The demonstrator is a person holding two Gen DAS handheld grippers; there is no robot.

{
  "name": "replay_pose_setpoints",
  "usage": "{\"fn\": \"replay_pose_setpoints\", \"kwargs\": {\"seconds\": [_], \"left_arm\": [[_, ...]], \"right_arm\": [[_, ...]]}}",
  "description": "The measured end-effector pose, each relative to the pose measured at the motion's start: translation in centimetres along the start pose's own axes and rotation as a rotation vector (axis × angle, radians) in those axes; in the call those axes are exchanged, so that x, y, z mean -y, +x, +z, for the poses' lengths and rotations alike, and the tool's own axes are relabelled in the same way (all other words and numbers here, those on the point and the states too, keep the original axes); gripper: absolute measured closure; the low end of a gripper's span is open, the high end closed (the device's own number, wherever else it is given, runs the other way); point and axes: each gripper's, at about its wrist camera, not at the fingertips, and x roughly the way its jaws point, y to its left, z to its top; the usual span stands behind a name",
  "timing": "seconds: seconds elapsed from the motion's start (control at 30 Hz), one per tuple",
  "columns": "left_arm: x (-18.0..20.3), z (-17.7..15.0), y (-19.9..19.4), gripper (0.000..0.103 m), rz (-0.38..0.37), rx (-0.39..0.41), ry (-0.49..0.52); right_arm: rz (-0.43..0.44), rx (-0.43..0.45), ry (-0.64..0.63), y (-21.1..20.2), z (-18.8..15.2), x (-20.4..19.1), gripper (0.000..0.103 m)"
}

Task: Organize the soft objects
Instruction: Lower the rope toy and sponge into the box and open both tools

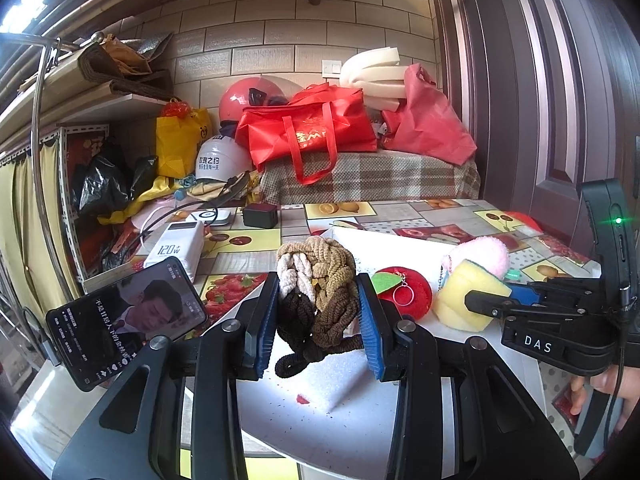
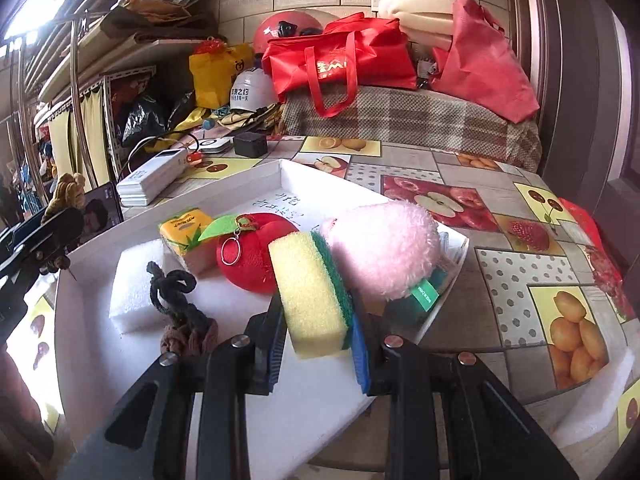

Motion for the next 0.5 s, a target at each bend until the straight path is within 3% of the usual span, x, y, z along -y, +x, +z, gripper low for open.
{"fn": "replay_pose_setpoints", "kwargs": {"seconds": [0.1,0.2,0.37,0.47,0.5], "left_arm": [[0.6,0.4,1.3,0.067,-0.038,-0.033,0.009],[0.9,0.5,2.6,0.067,-0.027,-0.081,0.01],[0.4,0.4,3.6,0.067,-0.032,-0.132,-0.016],[0.6,0.3,3.6,0.064,-0.027,-0.139,-0.005],[0.8,0.3,3.5,0.057,-0.023,-0.134,0.002]], "right_arm": [[0.01,0.05,-0.021,-1.0,-0.1,-0.9,0.075],[0.004,0.08,-0.057,-1.6,-0.1,-1.7,0.075],[0.01,0.078,-0.085,-1.3,0.2,-2.2,0.075],[0.011,0.083,-0.084,-1.3,0.1,-2.2,0.071],[0.011,0.086,-0.082,-1.3,0.1,-2.1,0.066]]}}
